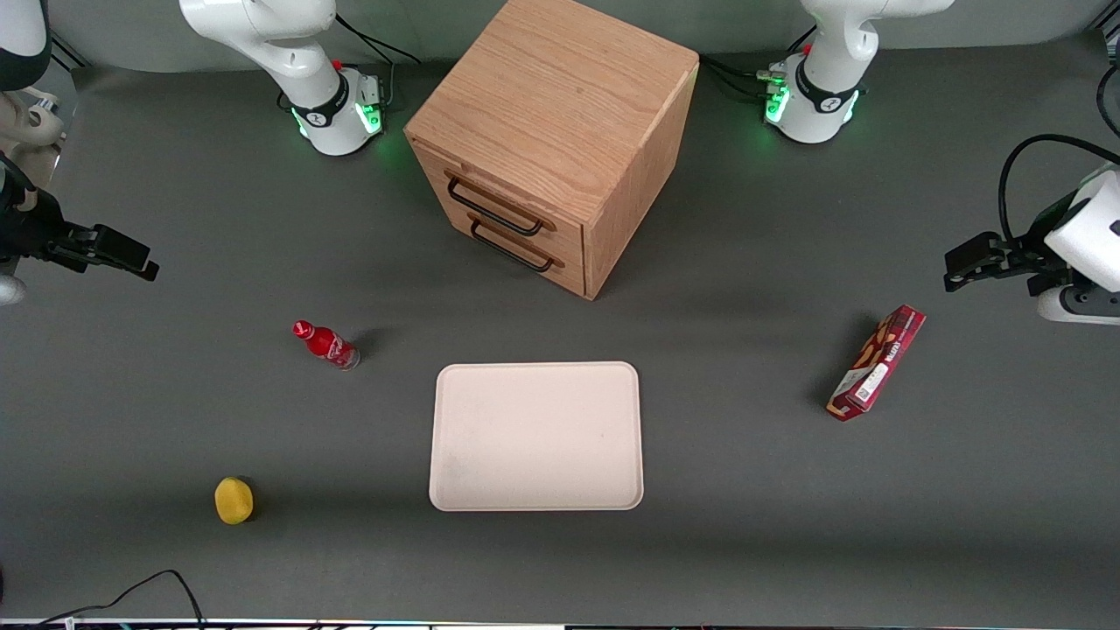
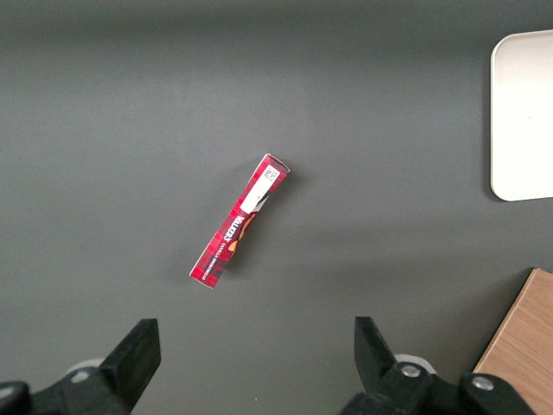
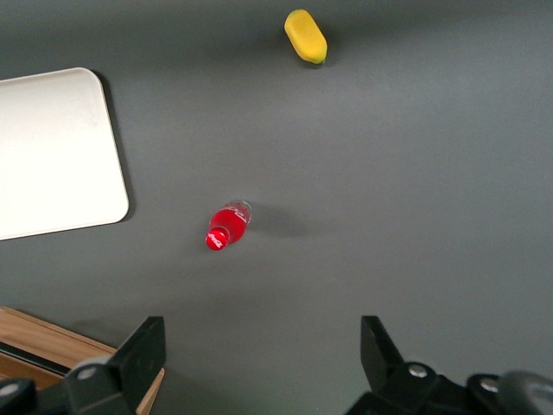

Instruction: Open upper drawer

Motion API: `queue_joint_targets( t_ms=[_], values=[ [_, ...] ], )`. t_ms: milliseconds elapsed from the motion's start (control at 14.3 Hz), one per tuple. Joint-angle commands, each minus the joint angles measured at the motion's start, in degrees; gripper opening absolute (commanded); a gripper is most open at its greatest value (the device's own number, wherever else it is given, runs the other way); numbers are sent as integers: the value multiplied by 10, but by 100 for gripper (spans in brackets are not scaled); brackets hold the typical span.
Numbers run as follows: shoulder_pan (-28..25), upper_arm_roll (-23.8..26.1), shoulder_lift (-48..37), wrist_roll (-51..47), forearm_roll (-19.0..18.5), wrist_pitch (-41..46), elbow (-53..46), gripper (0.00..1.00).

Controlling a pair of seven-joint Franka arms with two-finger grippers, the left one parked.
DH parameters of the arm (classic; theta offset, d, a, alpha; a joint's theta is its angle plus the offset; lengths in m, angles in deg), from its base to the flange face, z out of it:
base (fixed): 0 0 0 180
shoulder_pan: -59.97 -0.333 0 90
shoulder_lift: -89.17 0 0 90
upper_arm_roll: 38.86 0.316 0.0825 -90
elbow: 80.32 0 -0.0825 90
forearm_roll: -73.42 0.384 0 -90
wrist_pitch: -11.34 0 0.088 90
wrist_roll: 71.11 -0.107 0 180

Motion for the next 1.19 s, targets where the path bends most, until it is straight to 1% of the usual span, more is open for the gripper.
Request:
queue_joint_targets(
  t_ms=[0, 631, 911, 1051, 1121],
  values=[
    [-4, -4, 8, -4, 8, 8, -18, 100],
    [-2, -4, 14, -2, 6, 8, -25, 100],
    [-2, -4, 13, -16, 9, 10, -21, 100],
    [-6, -1, 9, -20, 9, 17, -20, 100],
    [-7, 0, 9, -8, 9, 36, -24, 100]
  ],
)
